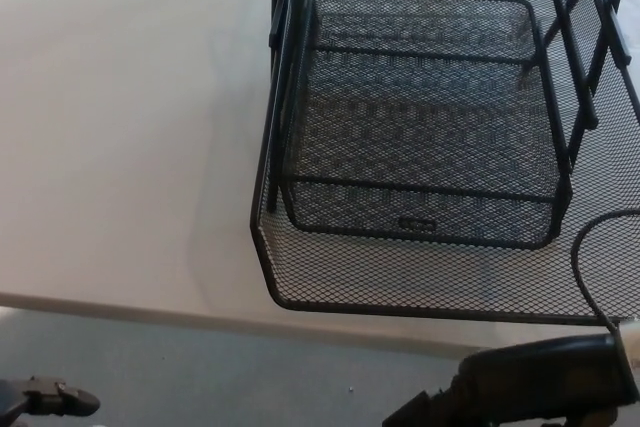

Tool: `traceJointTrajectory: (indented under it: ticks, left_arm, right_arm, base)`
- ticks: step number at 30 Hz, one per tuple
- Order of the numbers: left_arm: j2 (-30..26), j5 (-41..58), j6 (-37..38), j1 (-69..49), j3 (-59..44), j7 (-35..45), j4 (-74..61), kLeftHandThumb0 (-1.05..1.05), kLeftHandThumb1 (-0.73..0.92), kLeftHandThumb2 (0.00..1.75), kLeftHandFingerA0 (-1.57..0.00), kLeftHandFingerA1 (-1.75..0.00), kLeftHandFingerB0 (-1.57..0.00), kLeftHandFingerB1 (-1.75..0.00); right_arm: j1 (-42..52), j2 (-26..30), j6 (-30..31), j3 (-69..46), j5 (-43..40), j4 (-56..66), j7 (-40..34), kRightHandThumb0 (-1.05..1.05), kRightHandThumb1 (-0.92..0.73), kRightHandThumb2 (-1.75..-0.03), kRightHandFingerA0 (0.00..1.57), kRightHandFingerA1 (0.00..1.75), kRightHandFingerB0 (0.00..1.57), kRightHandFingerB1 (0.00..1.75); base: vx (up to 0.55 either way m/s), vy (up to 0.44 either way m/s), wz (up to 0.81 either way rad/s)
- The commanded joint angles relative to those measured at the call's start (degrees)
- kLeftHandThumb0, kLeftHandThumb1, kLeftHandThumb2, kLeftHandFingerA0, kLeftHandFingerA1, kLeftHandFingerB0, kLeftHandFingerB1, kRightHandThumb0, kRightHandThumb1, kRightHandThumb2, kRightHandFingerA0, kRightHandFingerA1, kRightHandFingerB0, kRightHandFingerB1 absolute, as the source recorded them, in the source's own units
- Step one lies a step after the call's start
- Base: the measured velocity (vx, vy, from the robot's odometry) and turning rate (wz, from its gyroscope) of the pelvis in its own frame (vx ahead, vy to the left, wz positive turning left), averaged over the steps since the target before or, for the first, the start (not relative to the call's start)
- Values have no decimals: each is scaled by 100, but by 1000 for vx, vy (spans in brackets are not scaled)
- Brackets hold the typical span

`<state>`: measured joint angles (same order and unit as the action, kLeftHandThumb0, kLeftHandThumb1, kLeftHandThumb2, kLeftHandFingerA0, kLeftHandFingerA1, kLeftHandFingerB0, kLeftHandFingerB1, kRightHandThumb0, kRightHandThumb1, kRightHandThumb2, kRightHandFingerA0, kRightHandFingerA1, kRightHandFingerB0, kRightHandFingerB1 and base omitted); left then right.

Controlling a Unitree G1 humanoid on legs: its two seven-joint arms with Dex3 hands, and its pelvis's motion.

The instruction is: A balck drawer is kept on the middle of the table and the robot uses its right hand to push it back away from the robot

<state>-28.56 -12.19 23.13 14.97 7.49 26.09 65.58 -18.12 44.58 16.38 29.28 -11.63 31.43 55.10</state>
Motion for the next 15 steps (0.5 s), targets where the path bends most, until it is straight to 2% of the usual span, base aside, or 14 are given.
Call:
traceJointTrajectory:
  ticks: [1,13,15]
  left_arm:
    - [-42,-37,134,-1,19,-26,31,-62,64,62,-47,-37,-41,-35]
    - [-32,-35,144,14,36,12,45,-60,68,61,-47,-36,-42,-34]
    - [-32,-33,147,15,38,-1,51,-61,64,62,-47,-37,-41,-35]
  right_arm:
    - [-411,37,499,-100,176,-166,209,-72,-92,-70,34,36,26,31]
    - [-1308,-81,628,-156,443,-603,369,-74,-92,-70,34,35,27,31]
    - [-1407,-139,626,-118,511,-680,376,-74,-92,-70,33,35,27,31]
  base:
    - [0,0,0]
    - [0,0,0]
    - [0,0,0]
